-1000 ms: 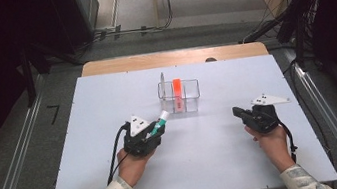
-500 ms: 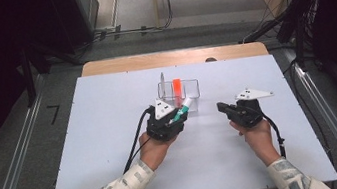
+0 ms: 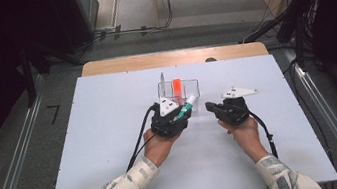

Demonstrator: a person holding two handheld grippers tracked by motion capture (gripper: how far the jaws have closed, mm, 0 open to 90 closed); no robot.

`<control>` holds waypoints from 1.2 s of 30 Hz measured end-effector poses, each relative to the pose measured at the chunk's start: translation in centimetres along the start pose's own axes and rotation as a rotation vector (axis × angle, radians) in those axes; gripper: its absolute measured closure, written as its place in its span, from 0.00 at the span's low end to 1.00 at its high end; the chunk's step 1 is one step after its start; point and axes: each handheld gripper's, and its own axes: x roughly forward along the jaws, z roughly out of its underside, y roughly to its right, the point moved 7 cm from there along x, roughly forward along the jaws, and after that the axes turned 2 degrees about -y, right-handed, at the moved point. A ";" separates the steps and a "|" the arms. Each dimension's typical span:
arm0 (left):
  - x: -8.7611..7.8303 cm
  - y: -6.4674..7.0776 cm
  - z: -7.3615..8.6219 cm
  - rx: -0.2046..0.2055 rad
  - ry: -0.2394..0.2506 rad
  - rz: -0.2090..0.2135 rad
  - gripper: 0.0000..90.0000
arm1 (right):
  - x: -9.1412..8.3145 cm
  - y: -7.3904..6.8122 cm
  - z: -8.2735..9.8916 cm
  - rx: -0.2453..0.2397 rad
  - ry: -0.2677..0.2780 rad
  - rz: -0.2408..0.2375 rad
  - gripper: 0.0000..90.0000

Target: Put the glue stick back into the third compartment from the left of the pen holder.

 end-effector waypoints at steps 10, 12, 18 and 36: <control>0.6 1.0 0.0 0.012 -0.007 0.030 0.73 | 1.1 -2.2 -0.7 -0.041 -0.003 -0.048 0.98; 0.6 1.0 0.1 0.011 -0.013 0.034 0.73 | 1.2 -2.3 -0.7 -0.038 -0.009 -0.053 0.98; 0.7 1.0 0.2 0.012 -0.027 0.039 0.73 | 1.0 -2.6 -0.8 -0.048 0.006 -0.057 0.98; 0.7 0.3 -0.9 -0.020 0.020 0.033 0.73 | -0.5 -1.9 -0.9 -0.111 0.036 0.008 0.98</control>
